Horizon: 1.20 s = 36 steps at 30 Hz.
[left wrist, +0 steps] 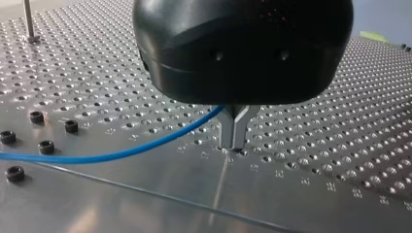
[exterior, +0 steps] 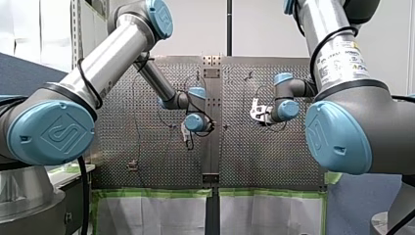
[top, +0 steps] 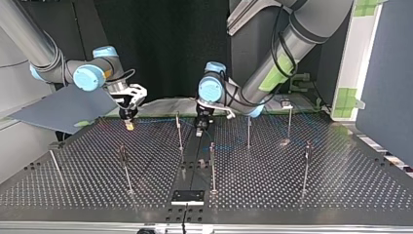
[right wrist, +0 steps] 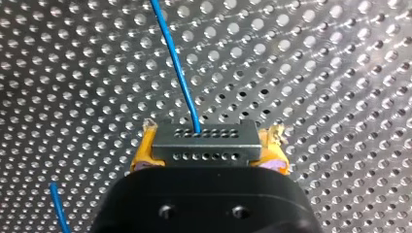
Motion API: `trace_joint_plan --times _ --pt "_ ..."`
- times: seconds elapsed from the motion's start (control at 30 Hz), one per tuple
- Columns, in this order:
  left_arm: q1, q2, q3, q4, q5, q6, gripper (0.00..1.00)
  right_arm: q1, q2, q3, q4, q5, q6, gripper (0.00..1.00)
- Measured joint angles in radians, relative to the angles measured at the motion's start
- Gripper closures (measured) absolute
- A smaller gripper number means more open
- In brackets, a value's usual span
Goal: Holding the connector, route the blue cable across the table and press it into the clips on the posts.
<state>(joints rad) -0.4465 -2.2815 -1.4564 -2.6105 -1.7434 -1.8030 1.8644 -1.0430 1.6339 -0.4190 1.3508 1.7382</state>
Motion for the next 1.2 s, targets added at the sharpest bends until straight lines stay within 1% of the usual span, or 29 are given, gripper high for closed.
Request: trace_joint_plan --times 0.23,0.27,0.3,0.33,0.37,0.4,0.43,0.47,0.5,0.53,0.57,0.6,0.63,0.67,0.8,0.93,1.03,1.2 --pt "0.01 0.0 0.005 -0.014 0.0 0.012 1.0 -0.019 0.001 -0.011 0.0 -0.01 0.0 1.0" --pt "0.011 0.0 0.005 -0.015 0.0 0.012 0.97 -0.021 0.001 -0.012 0.0 -0.013 0.0 1.0" --pt "0.011 0.0 0.005 -0.017 0.0 0.013 0.97 -0.023 0.001 -0.012 0.0 -0.015 0.0 1.0" --pt "0.012 0.0 0.005 -0.019 0.0 0.015 0.93 -0.024 0.001 -0.013 0.0 -0.017 0.0 1.0" --pt "0.012 0.0 0.005 -0.022 0.0 0.017 0.81 -0.025 0.001 -0.013 0.0 -0.019 0.0 1.0" --pt "0.011 0.0 0.005 -0.026 0.001 0.02 0.81 -0.027 0.002 -0.013 0.0 -0.02 0.0 1.0" --pt "0.01 0.0 0.005 -0.031 0.001 0.025 0.71 -0.028 0.002 -0.013 0.0 -0.021 0.0 1.0" --pt "0.009 0.0 0.006 -0.034 0.001 0.028 0.59 -0.028 0.002 -0.013 0.0 -0.021 0.0 1.0" --pt "0.007 0.0 0.006 -0.039 0.0 0.031 0.59 -0.029 0.002 -0.013 -0.001 -0.022 0.0 1.0" --pt "0.005 0.0 0.006 -0.047 0.0 0.036 0.47 -0.029 0.002 -0.013 -0.001 -0.022 0.0 1.0" --pt "0.004 0.0 0.006 -0.053 0.0 0.039 0.22 -0.03 0.002 -0.013 -0.001 -0.022 0.0 1.0" --pt "0.002 0.0 0.006 -0.06 -0.001 0.044 0.22 -0.03 0.002 -0.013 -0.001 -0.022 -0.001 1.0" --pt "0.001 0.001 0.006 -0.068 -0.001 0.05 0.07 -0.03 0.002 -0.013 -0.001 -0.022 -0.001 1.0" --pt "-0.001 0.001 0.006 -0.075 -0.001 0.054 0.0 -0.031 0.002 -0.014 -0.001 -0.023 -0.001 1.0" --pt "-0.006 0.005 0.006 -0.106 -0.011 0.08 0.0 -0.031 0.002 -0.014 -0.002 -0.023 -0.003 1.0" --pt "-0.018 0.027 0.0 -0.142 -0.04 0.114 0.0 -0.032 0.003 -0.013 -0.003 -0.023 -0.005 1.0" --pt "-0.032 0.052 -0.018 -0.17 -0.059 0.129 0.0 -0.032 0.003 -0.013 -0.003 -0.022 -0.006 1.0" --pt "-0.059 0.092 -0.056 -0.211 -0.068 0.14 0.0 -0.035 0.003 -0.014 -0.004 -0.022 -0.007 1.0"
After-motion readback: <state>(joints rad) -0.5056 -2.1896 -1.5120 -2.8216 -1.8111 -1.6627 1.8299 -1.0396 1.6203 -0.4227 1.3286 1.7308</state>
